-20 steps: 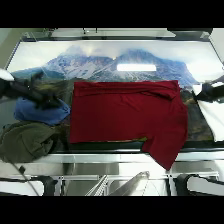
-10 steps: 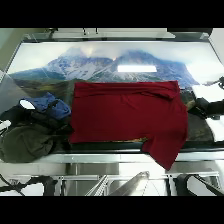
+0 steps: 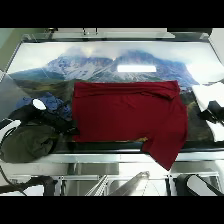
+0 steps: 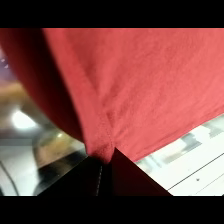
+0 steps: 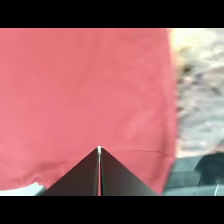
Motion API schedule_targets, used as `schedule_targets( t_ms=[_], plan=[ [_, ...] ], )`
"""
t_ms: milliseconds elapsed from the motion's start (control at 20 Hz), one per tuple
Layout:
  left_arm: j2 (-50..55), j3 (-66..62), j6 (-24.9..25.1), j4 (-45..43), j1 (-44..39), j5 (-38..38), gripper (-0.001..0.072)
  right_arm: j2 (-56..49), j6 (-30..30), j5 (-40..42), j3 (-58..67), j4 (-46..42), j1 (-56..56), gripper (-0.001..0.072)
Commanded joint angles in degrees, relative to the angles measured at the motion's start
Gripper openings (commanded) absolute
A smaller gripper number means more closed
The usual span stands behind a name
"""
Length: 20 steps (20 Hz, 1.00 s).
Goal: Fold the shirts.
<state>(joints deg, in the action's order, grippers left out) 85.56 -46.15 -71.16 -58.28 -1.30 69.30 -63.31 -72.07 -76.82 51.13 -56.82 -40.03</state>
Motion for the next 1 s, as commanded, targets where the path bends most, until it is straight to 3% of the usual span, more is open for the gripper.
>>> schedule_targets(
  t_ms=[0, 50, 150, 450, 950],
  plan=[
    [-0.15, -4.74, 0.79, -0.63, -0.5, -5.88, 0.0031, -0.57, -1.03, -3.58, -1.84, -3.56, -6.12, 0.0229],
    [-0.15, -5.55, 0.79, -0.61, -0.5, -5.77, 0.003, -0.9, -1.53, -4.33, -3.67, -4.79, -7.26, 0.0269],
    [-0.15, -6.14, 0.85, -0.55, -0.52, -5.22, 0.003, -1.4, -1.03, -4.2, -9.4, -5.03, -8.83, 0.0269],
    [-0.15, -6.12, 1.99, -0.57, -0.57, -4.83, 0.0031, -1.62, -0.13, 5.75, -26.23, -4.72, -8.2, 0.0308],
    [-0.15, -6.12, 2.14, -0.46, -0.57, -4.72, 0.0031, -2.78, 6.16, 8.28, -27.34, 7.65, 1.2, 0.034]
  ],
)
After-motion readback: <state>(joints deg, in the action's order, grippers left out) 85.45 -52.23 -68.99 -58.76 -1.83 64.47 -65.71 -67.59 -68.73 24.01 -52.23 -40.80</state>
